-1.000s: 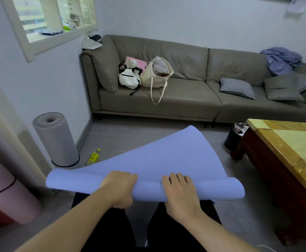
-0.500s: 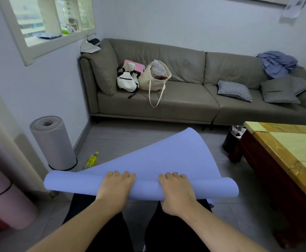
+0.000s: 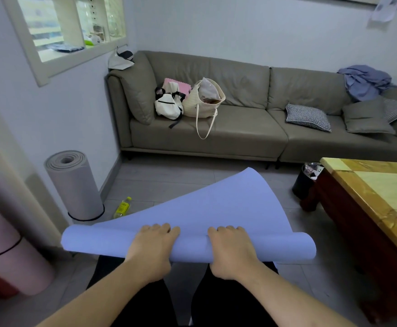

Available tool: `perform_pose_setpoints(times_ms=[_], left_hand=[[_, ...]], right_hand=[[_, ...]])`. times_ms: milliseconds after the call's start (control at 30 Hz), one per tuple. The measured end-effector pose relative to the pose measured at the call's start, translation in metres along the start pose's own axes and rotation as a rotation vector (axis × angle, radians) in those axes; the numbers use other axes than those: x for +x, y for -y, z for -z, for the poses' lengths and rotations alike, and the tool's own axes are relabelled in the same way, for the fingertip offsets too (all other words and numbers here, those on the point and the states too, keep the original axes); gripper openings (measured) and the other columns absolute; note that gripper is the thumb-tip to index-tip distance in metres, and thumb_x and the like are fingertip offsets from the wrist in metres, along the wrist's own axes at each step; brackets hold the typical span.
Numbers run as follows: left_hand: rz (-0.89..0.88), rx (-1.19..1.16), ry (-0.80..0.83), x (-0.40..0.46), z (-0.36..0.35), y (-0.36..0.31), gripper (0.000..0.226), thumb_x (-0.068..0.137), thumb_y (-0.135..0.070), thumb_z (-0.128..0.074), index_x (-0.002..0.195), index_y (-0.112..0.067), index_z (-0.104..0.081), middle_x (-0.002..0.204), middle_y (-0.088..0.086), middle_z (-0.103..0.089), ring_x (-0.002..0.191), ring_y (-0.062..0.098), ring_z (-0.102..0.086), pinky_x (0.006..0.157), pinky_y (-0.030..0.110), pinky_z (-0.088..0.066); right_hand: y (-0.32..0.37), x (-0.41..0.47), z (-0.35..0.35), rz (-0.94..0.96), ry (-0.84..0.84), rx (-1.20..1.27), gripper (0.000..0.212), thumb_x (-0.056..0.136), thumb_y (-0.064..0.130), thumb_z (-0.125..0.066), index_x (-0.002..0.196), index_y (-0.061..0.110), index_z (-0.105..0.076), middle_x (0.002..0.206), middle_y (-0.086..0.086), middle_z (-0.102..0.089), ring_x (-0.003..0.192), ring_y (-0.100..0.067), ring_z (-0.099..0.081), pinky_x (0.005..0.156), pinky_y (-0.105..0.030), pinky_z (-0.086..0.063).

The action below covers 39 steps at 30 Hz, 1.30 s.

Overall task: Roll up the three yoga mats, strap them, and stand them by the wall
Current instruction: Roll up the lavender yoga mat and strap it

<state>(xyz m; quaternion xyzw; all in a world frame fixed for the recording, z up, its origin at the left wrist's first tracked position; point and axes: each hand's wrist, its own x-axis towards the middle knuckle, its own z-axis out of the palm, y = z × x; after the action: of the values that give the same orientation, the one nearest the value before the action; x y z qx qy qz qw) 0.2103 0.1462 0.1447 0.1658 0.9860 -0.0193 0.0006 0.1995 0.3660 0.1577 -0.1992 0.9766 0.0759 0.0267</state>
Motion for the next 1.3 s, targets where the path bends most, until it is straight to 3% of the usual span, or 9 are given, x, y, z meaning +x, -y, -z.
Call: perform_pose_setpoints(times_ms=[67, 167, 333, 500, 667, 800, 967, 1167, 1300], left_hand=[[-0.030, 0.058, -0.042, -0.005, -0.013, 0.000, 0.059, 0.045, -0.024, -0.084, 0.098, -0.020, -0.059, 0.088, 0.002, -0.055, 0.076, 0.029, -0.055, 0.066, 0.039, -0.045], [0.013, 0.062, -0.078, -0.002, -0.024, -0.001, 0.060, 0.035, -0.020, -0.089, 0.088, -0.018, -0.061, 0.077, 0.002, -0.055, 0.066, 0.029, -0.054, 0.060, 0.038, -0.046], [0.029, 0.112, 0.065, 0.010, 0.002, -0.005, 0.034, 0.086, -0.027, -0.064, 0.117, -0.025, -0.050, 0.116, 0.001, -0.060, 0.107, 0.030, -0.060, 0.080, 0.040, -0.034], [0.010, 0.028, 0.204, 0.020, 0.016, 0.002, 0.029, 0.084, -0.029, -0.063, 0.111, -0.027, -0.055, 0.116, 0.000, -0.066, 0.108, 0.028, -0.065, 0.083, 0.038, -0.047], [0.047, 0.057, 0.093, 0.013, 0.006, -0.004, 0.042, 0.082, -0.034, -0.069, 0.119, -0.026, -0.052, 0.120, 0.000, -0.059, 0.112, 0.028, -0.060, 0.084, 0.040, -0.043], [-0.007, 0.093, -0.008, 0.004, -0.009, -0.002, 0.071, 0.037, -0.033, -0.096, 0.097, -0.017, -0.061, 0.085, 0.004, -0.059, 0.073, 0.029, -0.060, 0.060, 0.041, -0.046], [0.028, 0.107, 0.038, 0.014, 0.003, -0.004, 0.039, 0.086, -0.033, -0.069, 0.118, -0.023, -0.049, 0.119, 0.002, -0.058, 0.109, 0.030, -0.061, 0.077, 0.039, -0.037], [0.009, 0.004, 0.253, 0.020, 0.019, 0.005, 0.040, 0.077, -0.042, -0.075, 0.108, -0.028, -0.054, 0.116, -0.001, -0.066, 0.107, 0.026, -0.065, 0.080, 0.038, -0.047], [0.019, -0.010, 0.229, 0.021, 0.016, 0.001, 0.045, 0.076, -0.042, -0.075, 0.112, -0.028, -0.052, 0.115, -0.001, -0.063, 0.106, 0.026, -0.065, 0.076, 0.037, -0.044]], right_hand=[[-0.003, 0.003, 0.005, 0.007, 0.044, 0.044, 0.034, 0.075, 0.021, -0.067, 0.103, 0.024, -0.049, 0.105, -0.004, -0.066, 0.097, -0.032, -0.066, 0.075, -0.038, -0.037], [-0.004, 0.007, 0.009, 0.009, 0.096, 0.080, 0.032, 0.073, 0.018, -0.067, 0.097, 0.023, -0.046, 0.102, -0.003, -0.066, 0.093, -0.030, -0.066, 0.073, -0.036, -0.040], [-0.002, 0.000, -0.005, 0.004, -0.053, 0.053, 0.042, 0.076, 0.025, -0.070, 0.114, 0.022, -0.052, 0.110, -0.003, -0.062, 0.102, -0.032, -0.060, 0.078, -0.041, -0.032], [-0.001, -0.008, -0.026, 0.043, -0.102, -0.016, 0.055, 0.058, 0.030, -0.082, 0.106, 0.021, -0.058, 0.088, 0.001, -0.060, 0.077, -0.027, -0.060, 0.068, -0.041, -0.041], [-0.006, 0.006, -0.002, 0.022, -0.046, 0.013, 0.036, 0.078, 0.024, -0.070, 0.110, 0.023, -0.052, 0.106, -0.004, -0.066, 0.100, -0.032, -0.064, 0.076, -0.040, -0.033], [-0.009, 0.014, 0.006, 0.040, 0.030, 0.091, 0.032, 0.076, 0.026, -0.069, 0.100, 0.027, -0.047, 0.106, -0.002, -0.068, 0.099, -0.031, -0.067, 0.073, -0.036, -0.035], [-0.008, 0.008, 0.005, 0.052, 0.006, 0.070, 0.035, 0.079, 0.024, -0.070, 0.105, 0.024, -0.047, 0.109, -0.004, -0.065, 0.101, -0.031, -0.065, 0.074, -0.037, -0.034], [-0.003, -0.006, -0.008, 0.062, -0.104, 0.013, 0.046, 0.081, 0.027, -0.072, 0.121, 0.018, -0.051, 0.113, -0.003, -0.057, 0.102, -0.031, -0.059, 0.076, -0.041, -0.034], [-0.004, -0.003, 0.000, 0.042, -0.061, 0.033, 0.041, 0.082, 0.029, -0.071, 0.115, 0.019, -0.049, 0.110, -0.005, -0.063, 0.100, -0.032, -0.062, 0.075, -0.040, -0.033]])
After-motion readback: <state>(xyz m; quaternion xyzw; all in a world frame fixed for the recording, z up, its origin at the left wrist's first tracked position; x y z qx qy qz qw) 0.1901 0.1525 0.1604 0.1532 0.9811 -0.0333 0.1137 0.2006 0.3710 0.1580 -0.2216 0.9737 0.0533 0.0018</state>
